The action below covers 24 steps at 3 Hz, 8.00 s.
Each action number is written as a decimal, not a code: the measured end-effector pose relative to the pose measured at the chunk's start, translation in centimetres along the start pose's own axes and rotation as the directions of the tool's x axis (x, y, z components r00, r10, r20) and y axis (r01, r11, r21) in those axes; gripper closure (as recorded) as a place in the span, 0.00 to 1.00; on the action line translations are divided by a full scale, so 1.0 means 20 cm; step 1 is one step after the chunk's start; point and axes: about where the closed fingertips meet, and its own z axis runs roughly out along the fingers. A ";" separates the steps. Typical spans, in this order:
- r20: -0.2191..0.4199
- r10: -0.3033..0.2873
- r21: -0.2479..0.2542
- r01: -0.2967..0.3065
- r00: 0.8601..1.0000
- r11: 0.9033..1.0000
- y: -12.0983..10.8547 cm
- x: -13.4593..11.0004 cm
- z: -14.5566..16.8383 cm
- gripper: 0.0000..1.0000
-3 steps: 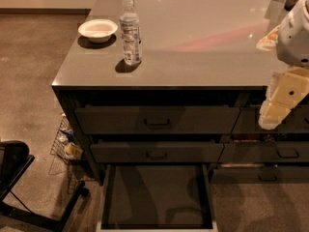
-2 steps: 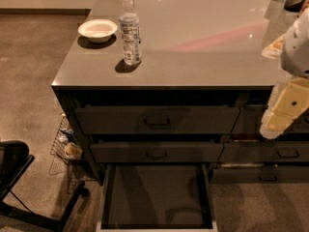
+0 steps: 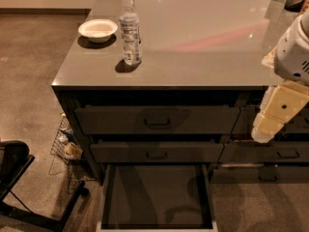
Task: Close bottom drawer
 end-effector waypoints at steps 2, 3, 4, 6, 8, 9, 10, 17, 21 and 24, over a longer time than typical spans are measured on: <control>0.045 0.011 -0.055 -0.009 0.999 0.998 0.15 0.23 0.51 0.00; 0.057 0.055 -0.083 -0.050 0.997 0.995 0.30 0.46 0.86 0.00; 0.042 0.093 -0.113 -0.088 0.995 0.990 0.42 0.68 1.28 0.00; 0.033 0.134 -0.137 -0.129 0.990 0.982 0.48 0.80 1.61 0.00; 0.187 0.192 -0.116 -0.172 0.963 0.978 0.38 0.81 2.08 0.18; 0.263 0.217 -0.059 -0.209 0.940 0.976 0.24 0.91 2.39 0.41; 0.301 0.261 -0.040 -0.261 0.917 0.965 0.24 1.08 2.71 0.64; 0.468 0.310 -0.247 -0.215 0.827 0.945 1.06 1.08 3.90 1.00; 0.572 0.193 -0.186 -0.103 0.797 0.977 0.60 0.60 4.07 1.00; 0.637 0.072 -0.118 0.004 0.768 0.993 0.23 0.13 4.12 1.00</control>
Offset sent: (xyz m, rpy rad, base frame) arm -0.0265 -0.0371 -0.2064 0.0951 0.0725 -0.0194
